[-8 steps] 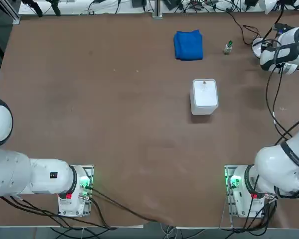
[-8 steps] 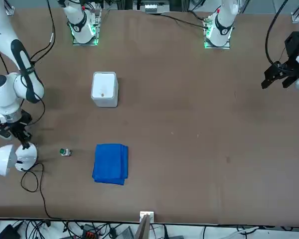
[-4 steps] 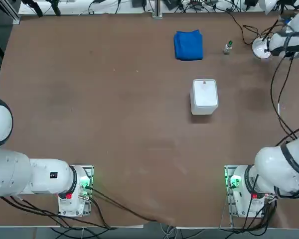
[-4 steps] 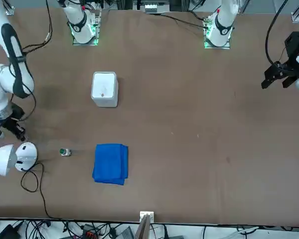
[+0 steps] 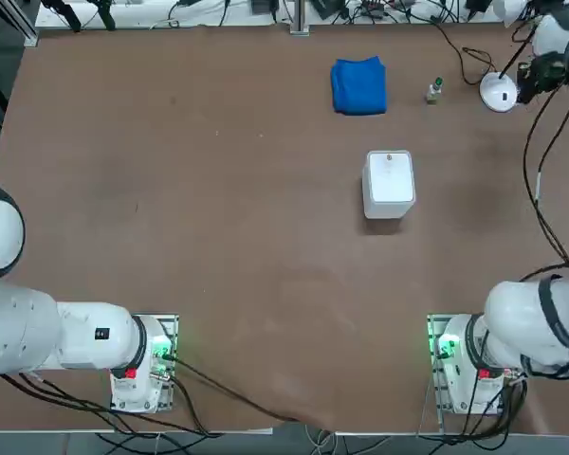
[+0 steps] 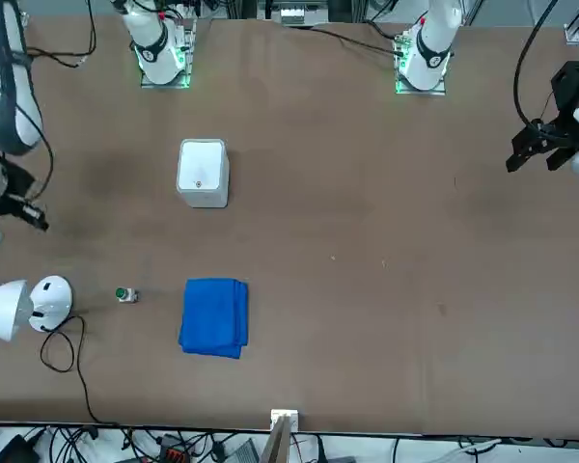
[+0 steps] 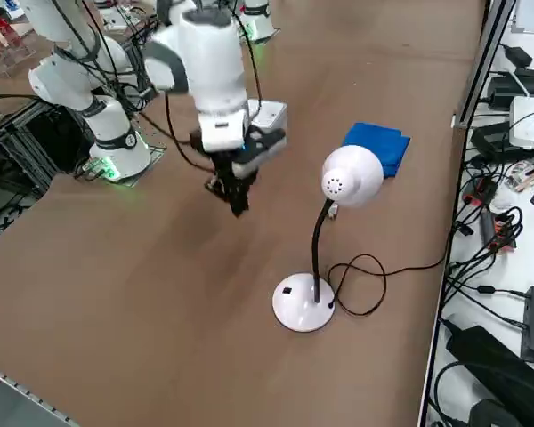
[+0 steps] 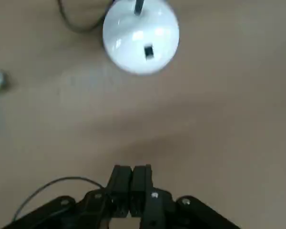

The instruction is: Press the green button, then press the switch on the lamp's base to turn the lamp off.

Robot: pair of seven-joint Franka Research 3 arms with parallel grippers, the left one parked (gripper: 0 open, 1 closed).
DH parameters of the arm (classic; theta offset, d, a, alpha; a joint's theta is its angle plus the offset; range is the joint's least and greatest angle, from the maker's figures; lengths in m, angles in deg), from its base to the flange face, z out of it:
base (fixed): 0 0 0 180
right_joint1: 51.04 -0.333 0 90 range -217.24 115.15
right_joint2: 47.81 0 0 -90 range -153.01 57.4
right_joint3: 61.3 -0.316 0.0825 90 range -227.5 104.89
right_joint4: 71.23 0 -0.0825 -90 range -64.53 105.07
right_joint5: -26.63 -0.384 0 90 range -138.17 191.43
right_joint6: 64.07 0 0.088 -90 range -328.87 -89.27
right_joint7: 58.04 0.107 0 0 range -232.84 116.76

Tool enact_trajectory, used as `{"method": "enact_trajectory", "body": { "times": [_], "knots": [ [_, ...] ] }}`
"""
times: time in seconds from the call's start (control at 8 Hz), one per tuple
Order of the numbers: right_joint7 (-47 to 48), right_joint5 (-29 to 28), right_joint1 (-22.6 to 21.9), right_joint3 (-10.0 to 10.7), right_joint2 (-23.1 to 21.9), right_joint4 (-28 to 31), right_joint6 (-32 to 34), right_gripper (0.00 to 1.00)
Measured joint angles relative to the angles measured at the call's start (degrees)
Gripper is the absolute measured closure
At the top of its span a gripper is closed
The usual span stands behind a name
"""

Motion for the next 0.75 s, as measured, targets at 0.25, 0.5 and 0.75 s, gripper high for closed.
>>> {"method": "enact_trajectory", "body": {
  "times": [0.25, 0.5, 0.75],
  "knots": [
    [-1.11, -3.72, -0.16, -1.32, -4.75, -1.03, 10.31, 0.89],
    [-2.90, -8.82, -1.02, -1.91, -7.05, -5.63, 18.85, 0.56],
    [-3.67, -9.84, -4.68, -2.27, -7.29, -14.03, 25.84, 0.18]
  ]
}}
